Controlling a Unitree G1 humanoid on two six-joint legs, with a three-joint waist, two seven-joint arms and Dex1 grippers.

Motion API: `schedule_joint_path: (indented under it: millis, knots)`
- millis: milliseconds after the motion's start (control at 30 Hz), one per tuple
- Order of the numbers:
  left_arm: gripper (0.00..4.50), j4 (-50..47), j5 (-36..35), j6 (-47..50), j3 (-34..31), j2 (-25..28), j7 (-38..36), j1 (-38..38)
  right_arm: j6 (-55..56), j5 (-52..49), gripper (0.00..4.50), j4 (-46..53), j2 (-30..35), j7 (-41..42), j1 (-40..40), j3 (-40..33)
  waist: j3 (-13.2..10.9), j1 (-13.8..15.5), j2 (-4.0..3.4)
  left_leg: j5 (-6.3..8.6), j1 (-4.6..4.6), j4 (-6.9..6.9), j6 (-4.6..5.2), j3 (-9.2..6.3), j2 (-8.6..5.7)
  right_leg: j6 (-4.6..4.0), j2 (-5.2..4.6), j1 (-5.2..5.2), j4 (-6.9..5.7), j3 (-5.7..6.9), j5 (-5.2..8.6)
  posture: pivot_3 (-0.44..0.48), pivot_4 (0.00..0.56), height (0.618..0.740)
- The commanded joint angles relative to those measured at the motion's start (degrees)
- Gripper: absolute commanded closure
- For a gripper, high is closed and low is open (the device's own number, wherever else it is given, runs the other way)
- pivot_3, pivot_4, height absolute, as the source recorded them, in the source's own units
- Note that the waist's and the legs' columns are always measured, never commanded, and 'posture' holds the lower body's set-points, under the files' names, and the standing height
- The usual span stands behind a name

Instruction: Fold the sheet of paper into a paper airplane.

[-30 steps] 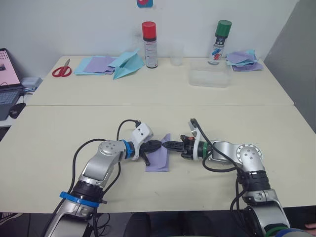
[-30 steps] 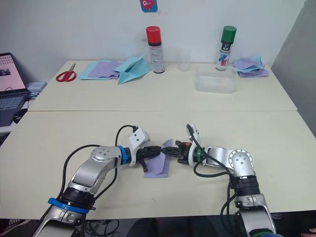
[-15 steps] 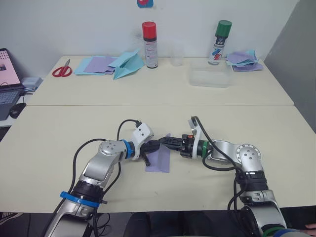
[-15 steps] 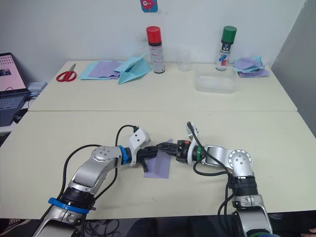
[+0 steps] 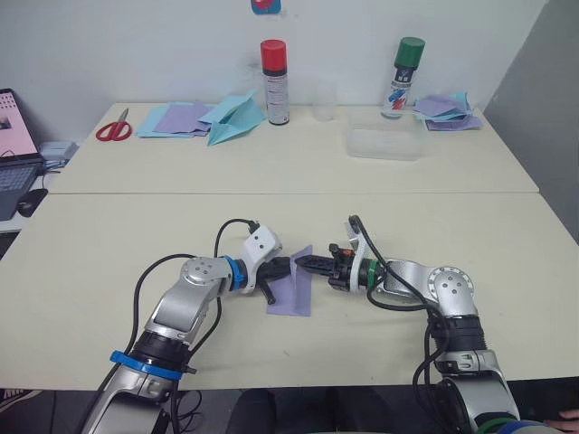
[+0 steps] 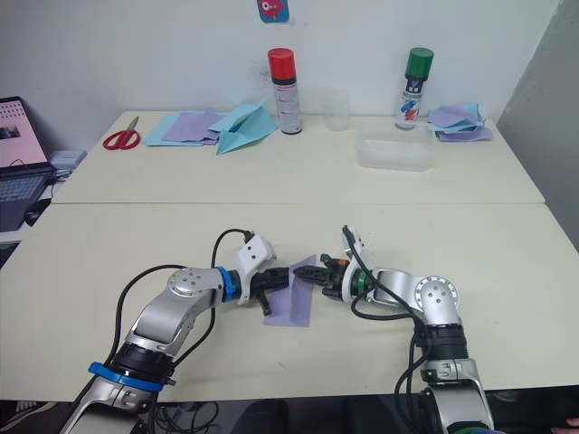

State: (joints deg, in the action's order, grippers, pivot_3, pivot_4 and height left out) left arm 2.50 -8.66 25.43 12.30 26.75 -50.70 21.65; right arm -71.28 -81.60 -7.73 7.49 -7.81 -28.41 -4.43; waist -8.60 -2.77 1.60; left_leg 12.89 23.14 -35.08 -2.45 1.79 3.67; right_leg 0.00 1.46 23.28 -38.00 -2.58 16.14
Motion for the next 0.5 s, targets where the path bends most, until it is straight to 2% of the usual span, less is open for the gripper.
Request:
schedule_joint_path:
  millis: [33,267,367,500]
  knots:
    - [4.50,1.10,0.68,0.74,2.19,0.03,-0.89,-1.31,0.07,2.46,4.47,1.35,-0.56,1.97,-0.17,0.15,0.00,0.00,0.00,0.00,0.00,0.00,0.00,0.00,0.00,0.00,0.00,0.00,0.00,0.00,0.00,0.000,0.150,0.740]
    - [4.50,1.42,0.73,0.48,2.16,0.11,-1.03,-1.09,-1.51,2.55,4.47,1.95,-0.88,4.27,-0.69,-1.68,0.00,0.03,0.00,0.00,0.01,0.00,0.00,0.00,-0.01,0.00,0.00,0.00,0.01,0.00,0.00,0.000,0.150,0.740]
    - [4.50,1.69,0.86,0.24,2.21,0.17,-1.08,-1.00,-2.23,2.18,3.88,2.31,-0.94,5.15,-0.69,-2.29,0.00,0.03,0.00,0.00,0.01,0.00,0.00,0.01,-0.01,0.00,0.00,0.00,0.00,0.00,0.00,0.000,0.150,0.740]
    - [4.50,1.95,0.99,-0.04,2.23,0.18,-1.07,-0.88,-2.50,1.35,2.56,2.20,-1.42,4.85,-0.73,-3.41,0.00,0.03,0.00,0.00,0.01,0.00,0.00,0.00,0.00,0.00,0.00,0.00,-0.01,0.02,0.00,0.000,0.150,0.740]
